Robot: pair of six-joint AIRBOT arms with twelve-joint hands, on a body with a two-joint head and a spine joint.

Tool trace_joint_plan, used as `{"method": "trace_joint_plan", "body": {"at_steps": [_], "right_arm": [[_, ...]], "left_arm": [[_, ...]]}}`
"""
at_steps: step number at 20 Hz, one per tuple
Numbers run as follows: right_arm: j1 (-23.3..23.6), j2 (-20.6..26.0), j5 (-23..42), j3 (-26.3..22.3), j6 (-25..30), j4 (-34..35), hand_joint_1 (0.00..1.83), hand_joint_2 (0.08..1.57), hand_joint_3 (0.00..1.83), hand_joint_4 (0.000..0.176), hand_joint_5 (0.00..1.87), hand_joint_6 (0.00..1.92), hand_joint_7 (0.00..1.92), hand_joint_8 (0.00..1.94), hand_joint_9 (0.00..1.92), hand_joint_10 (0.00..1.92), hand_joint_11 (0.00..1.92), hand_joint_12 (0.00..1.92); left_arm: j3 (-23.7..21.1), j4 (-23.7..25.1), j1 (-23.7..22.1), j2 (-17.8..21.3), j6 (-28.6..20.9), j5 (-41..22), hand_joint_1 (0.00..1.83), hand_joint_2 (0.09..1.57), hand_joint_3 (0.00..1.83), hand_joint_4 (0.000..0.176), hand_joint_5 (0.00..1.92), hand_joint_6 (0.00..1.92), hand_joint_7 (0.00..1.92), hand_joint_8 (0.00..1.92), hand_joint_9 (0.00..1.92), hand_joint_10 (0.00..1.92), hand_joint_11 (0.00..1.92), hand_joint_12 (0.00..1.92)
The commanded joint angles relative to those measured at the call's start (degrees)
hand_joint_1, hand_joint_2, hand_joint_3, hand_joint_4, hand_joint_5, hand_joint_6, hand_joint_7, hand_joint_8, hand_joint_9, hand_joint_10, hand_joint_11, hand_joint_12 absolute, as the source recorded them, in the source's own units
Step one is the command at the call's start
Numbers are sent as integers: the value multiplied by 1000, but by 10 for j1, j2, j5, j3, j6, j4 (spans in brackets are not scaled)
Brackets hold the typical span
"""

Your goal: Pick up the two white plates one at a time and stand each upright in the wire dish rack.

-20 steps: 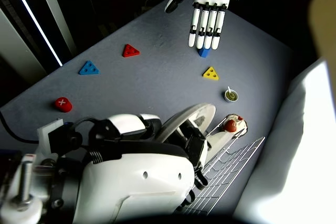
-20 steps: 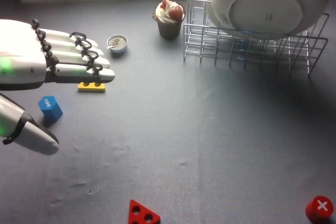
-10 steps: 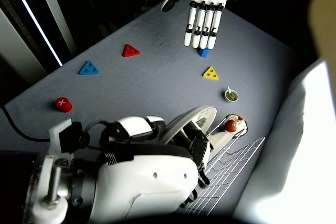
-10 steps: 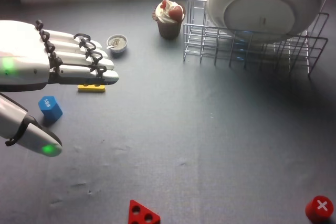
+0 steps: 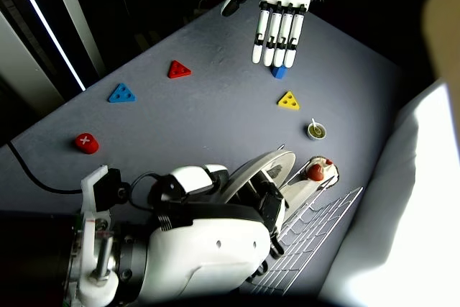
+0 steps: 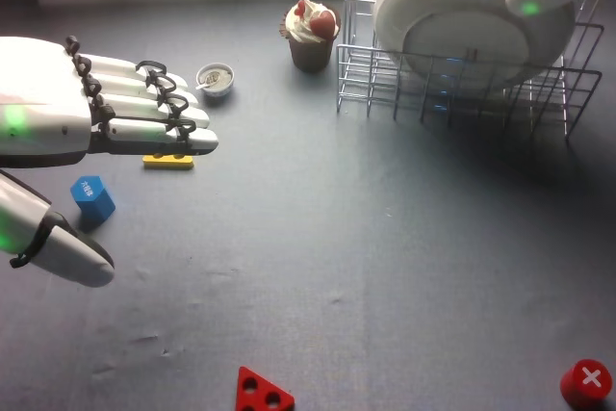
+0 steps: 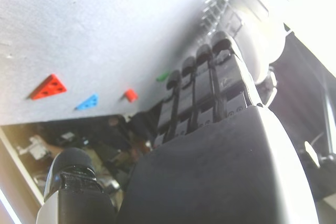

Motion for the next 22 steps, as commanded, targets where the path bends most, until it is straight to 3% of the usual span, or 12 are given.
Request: {"method": "trace_joint_plan", "body": {"at_steps": [1,2,3,4,7,8,9,10,11,13,15,22], "right_arm": [[0,3,8,5,12,37,1401,1075,2,0,909,1062,1018,812,1119,855,995,775],[-4,1,8,9,11,38,1285,1083,0,0,793,393,877,328,977,375,975,567],[-7,-1,8,11,11,41,1189,1064,0,0,791,115,847,107,963,144,969,475],[-10,-3,8,14,11,42,1132,1053,0,0,827,33,827,29,939,46,933,419],[-10,-4,10,15,8,46,1021,971,0,0,715,0,776,1,844,2,814,353],[-10,-5,11,15,7,49,891,951,0,5,638,0,643,0,686,0,650,274],[-8,-5,13,14,6,50,798,945,0,39,566,0,579,0,607,0,570,229],[-7,-5,13,14,5,50,798,945,0,39,566,0,579,0,607,0,570,229],[-4,-4,14,13,5,51,718,923,0,73,436,0,452,0,476,0,456,113],[3,-2,15,13,5,51,714,887,0,104,303,0,319,0,347,0,348,59],[11,0,15,12,5,51,709,861,0,119,194,0,231,0,252,0,277,25],[39,6,18,9,5,52,657,830,0,109,128,4,184,5,204,6,238,7]], "left_arm": [[-2,-40,-8,5,0,-26,0,969,0,0,42,1,71,1,76,1,107,9],[-3,-39,-8,5,0,-25,0,967,0,0,40,0,69,0,75,1,109,10],[-2,-39,-8,5,0,-25,0,968,0,0,50,4,76,3,84,4,124,16],[-2,-39,-8,6,0,-25,0,966,0,0,50,4,75,3,85,5,122,15],[-2,-38,-8,6,0,-27,1,972,1,0,48,3,72,1,79,1,122,15],[-2,-38,-8,6,0,-28,10,967,0,0,52,3,75,3,84,4,127,16],[-3,-38,-8,6,0,-28,2,970,0,0,41,0,64,0,75,0,115,11],[-3,-38,-9,6,0,-28,2,970,0,0,41,0,64,0,75,0,115,11],[-3,-39,-9,6,0,-28,6,975,2,0,26,0,49,0,61,0,105,6],[-4,-40,-9,6,0,-27,0,968,0,0,38,6,64,7,75,7,117,11],[-6,-40,-9,6,0,-28,2,969,0,0,40,5,65,6,77,6,115,10],[-8,-43,-9,6,0,-26,13,968,0,0,44,3,70,4,83,5,120,11]]}}
